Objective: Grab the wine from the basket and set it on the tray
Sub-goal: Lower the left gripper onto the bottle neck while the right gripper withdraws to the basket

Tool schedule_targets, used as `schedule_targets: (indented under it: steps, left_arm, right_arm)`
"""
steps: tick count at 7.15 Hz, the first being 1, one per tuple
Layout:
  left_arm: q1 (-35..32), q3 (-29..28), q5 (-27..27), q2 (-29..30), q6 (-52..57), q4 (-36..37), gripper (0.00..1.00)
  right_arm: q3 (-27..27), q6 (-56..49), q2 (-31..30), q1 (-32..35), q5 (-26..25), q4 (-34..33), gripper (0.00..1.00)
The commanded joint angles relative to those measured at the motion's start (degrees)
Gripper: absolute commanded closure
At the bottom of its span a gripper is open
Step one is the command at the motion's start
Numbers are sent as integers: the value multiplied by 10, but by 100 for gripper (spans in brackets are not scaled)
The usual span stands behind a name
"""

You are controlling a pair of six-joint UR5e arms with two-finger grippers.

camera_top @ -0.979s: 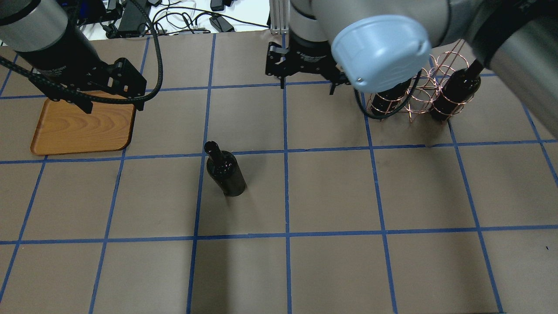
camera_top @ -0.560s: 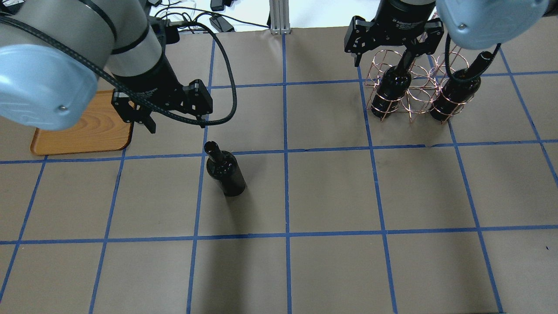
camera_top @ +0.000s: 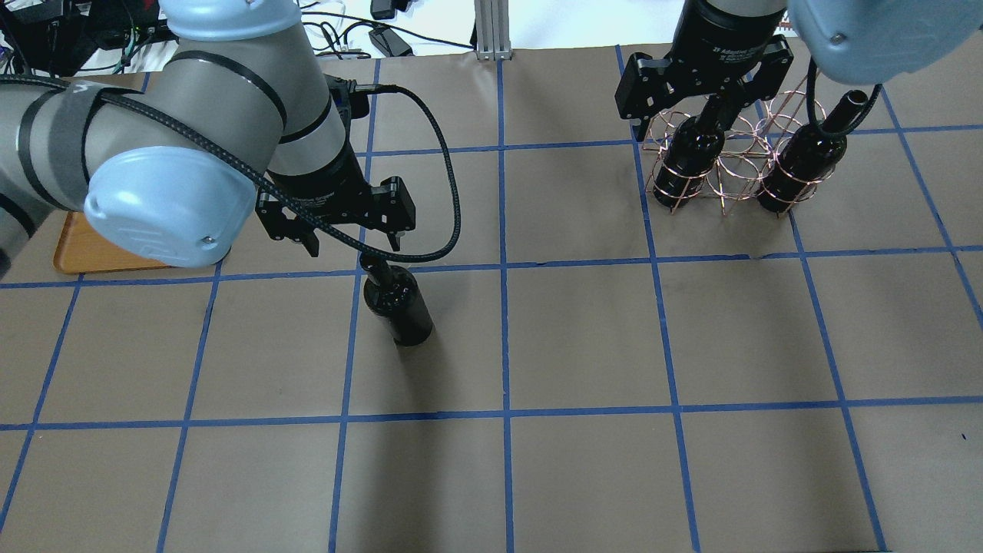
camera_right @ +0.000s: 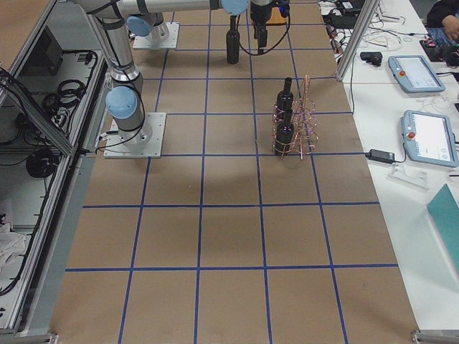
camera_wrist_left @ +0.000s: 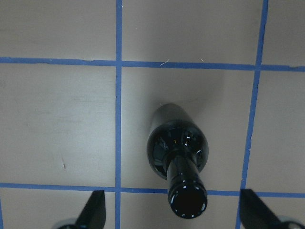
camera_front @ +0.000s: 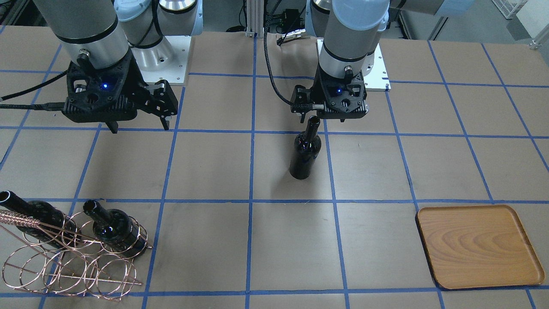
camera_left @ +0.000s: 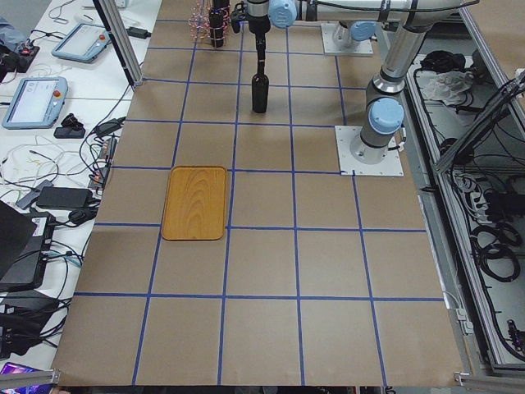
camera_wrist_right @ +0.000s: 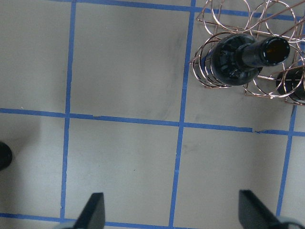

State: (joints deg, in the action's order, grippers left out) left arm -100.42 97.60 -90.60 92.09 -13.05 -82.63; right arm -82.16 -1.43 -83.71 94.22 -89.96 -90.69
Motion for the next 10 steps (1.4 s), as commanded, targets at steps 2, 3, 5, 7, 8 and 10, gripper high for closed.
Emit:
schedule_targets:
  steps: [2, 3, 5, 7, 8, 10]
  left_arm:
    - [0, 11, 5, 12, -1, 16, 3]
    - [0, 15, 5, 16, -1, 19, 6]
    - [0, 18, 6, 17, -2, 20, 10]
    - [0, 19, 7, 18, -3, 20, 10]
    - [0, 19, 8, 20, -3, 20, 10]
    - [0, 19, 12, 31, -4, 27, 13]
  right_arm:
    - [0, -2, -7, 0, 0, 16, 0]
    - [0, -2, -7, 0, -1, 28, 0]
    - [0, -2, -9, 0, -8, 32, 0]
    - [-3, -2, -8, 1, -61, 36, 0]
    - [-3, 0, -9, 1, -61, 36, 0]
    - [-8, 7, -11, 3, -56, 27, 0]
